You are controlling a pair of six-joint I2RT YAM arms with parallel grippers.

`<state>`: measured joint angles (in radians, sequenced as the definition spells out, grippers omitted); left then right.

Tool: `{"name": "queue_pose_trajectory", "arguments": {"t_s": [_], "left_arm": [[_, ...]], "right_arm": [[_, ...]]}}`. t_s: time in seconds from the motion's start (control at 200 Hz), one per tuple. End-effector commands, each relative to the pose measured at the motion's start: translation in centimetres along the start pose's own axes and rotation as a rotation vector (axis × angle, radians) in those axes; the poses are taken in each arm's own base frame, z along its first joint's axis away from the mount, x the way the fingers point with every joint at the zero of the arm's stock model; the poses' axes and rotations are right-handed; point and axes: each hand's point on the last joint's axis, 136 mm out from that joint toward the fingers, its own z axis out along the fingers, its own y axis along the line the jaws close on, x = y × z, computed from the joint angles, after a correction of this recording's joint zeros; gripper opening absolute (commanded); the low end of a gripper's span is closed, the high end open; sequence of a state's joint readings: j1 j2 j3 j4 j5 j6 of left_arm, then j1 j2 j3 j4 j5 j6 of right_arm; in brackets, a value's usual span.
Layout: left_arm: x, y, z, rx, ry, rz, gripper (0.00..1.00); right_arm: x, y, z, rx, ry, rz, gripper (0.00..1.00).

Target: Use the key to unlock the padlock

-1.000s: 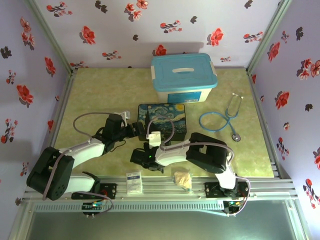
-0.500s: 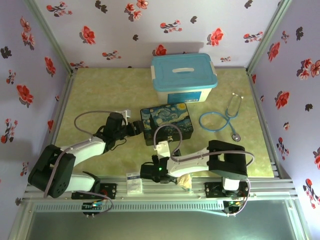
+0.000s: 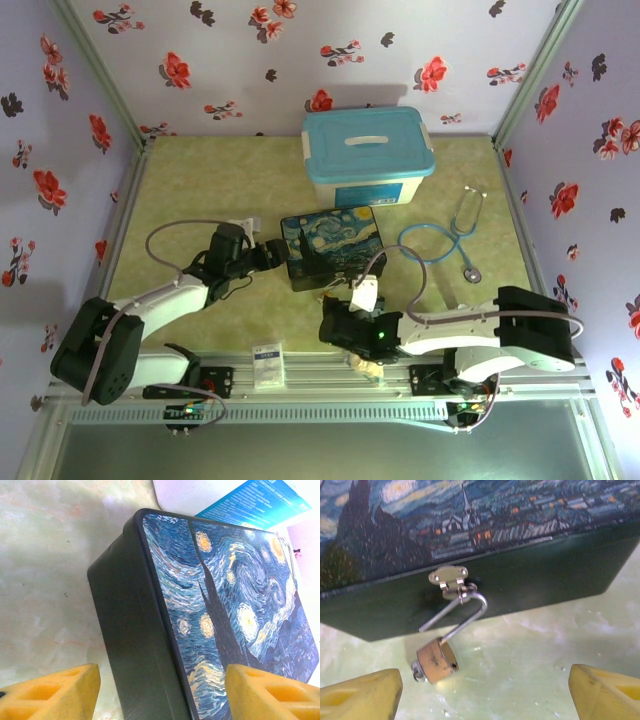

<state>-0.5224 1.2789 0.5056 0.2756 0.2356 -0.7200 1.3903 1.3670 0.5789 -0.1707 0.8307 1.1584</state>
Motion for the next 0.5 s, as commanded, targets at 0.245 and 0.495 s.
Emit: {"name": "queue_pose_trajectory", "arguments": {"t_s": [0.245,0.495], "left_arm": [[-0.3,-1.0,1.2,0.012,0.005,0.011,0.67],[-0.1,-0.9,1.8,0.01,0.012,0.011,0.67]], "right_arm": [[0.1,2.1,4.1,0.005,-0.001,0.07,0.78],[1.6,2.3,5.9,0.015,0.029,0.066,0.72]]}}
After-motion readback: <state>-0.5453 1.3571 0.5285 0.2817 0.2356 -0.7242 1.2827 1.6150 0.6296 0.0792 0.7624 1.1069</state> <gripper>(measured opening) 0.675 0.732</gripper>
